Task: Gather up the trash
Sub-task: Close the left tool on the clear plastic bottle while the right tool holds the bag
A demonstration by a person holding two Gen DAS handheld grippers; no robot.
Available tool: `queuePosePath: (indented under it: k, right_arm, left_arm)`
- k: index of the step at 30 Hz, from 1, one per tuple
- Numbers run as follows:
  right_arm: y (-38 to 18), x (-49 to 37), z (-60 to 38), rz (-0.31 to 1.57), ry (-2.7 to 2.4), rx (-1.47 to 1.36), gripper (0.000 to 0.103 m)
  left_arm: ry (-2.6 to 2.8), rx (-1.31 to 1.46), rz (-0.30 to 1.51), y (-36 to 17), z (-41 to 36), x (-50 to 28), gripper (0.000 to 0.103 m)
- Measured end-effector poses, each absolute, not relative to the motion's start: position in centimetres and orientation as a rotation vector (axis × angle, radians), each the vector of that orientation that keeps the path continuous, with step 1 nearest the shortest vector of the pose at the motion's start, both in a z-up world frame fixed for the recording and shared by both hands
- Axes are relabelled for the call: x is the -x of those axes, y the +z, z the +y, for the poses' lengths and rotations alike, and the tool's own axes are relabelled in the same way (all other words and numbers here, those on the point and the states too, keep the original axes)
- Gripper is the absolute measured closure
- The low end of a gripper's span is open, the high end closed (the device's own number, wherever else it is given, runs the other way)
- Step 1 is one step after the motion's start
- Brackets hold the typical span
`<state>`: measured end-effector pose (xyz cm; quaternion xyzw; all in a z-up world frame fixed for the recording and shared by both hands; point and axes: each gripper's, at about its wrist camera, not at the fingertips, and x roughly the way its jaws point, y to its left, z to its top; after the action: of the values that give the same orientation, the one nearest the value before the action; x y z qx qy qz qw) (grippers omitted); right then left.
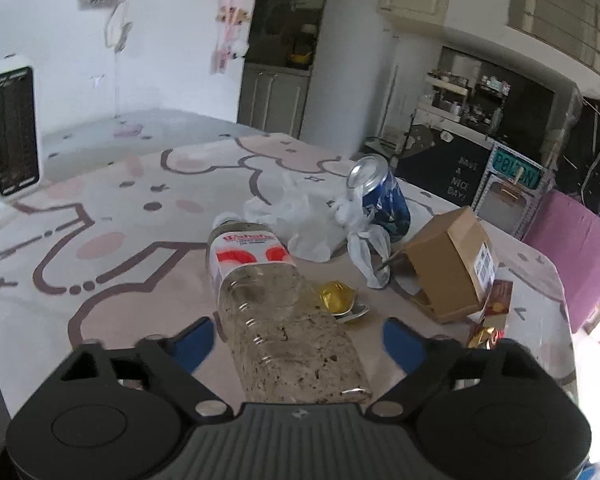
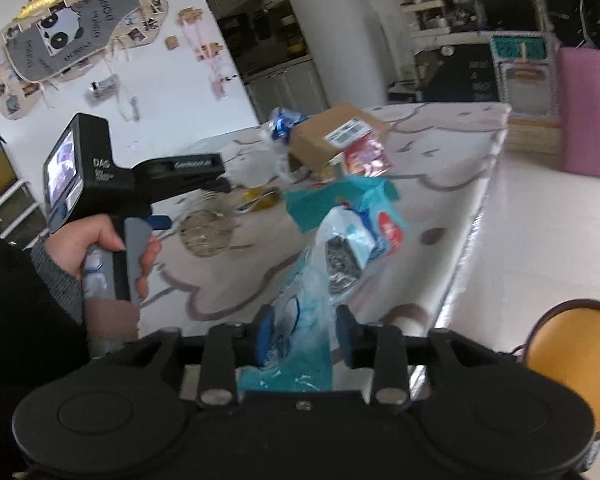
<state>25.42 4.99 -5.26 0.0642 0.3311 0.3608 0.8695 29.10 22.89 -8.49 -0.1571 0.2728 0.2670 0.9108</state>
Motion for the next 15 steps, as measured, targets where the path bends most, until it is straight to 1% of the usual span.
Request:
queuePosePath:
  k: [1,2,3,4,5,6,8,10,15]
  right_arm:
    - [-5.2,-25.3,4.9,0.688,0.735,-0.120,0.062]
    - [-5.2,-25.3,4.8,0.684,0.719,-0.109,0.055]
    - [-5.2,-25.2,4.7,0.678,0.699,-0.102,0.051]
    - [-5.1,-25.0,4.6,0.668,0.670,-0.095,0.043]
    - [-4.9,-24.9,4.5,0.661,0.649,-0.090,0.038]
    - [-4.7,-24.6,4.4,0.649,0.628,-0.086,0.035]
    - [-4.2,-24.2,4.4,0.624,0.585,-0.075,0.024]
    - [-3.6,-23.3,4.6,0.582,0.535,-0.051,0.016]
    - [-2.8,-21.3,5.9,0.496,0.487,0.029,0.011]
  left_arm:
    - [0.550,0.320,0.570,-8.6,22.9,-29.1,0.030]
    - [0.547,0.323,0.582,-8.8,23.0,-29.1,0.034]
    - [0.540,0.326,0.589,-9.0,23.1,-29.0,0.034]
    - [0.532,0.324,0.590,-9.1,23.2,-28.8,0.034]
    - [0.525,0.318,0.591,-9.1,23.2,-28.7,0.034]
    - [0.515,0.313,0.593,-9.2,23.2,-28.5,0.034]
    - [0.484,0.313,0.598,-9.2,23.2,-28.0,0.034]
    - [0.446,0.319,0.604,-9.1,23.4,-27.2,0.034]
    - [0.304,0.326,0.646,-9.0,23.3,-24.4,0.034]
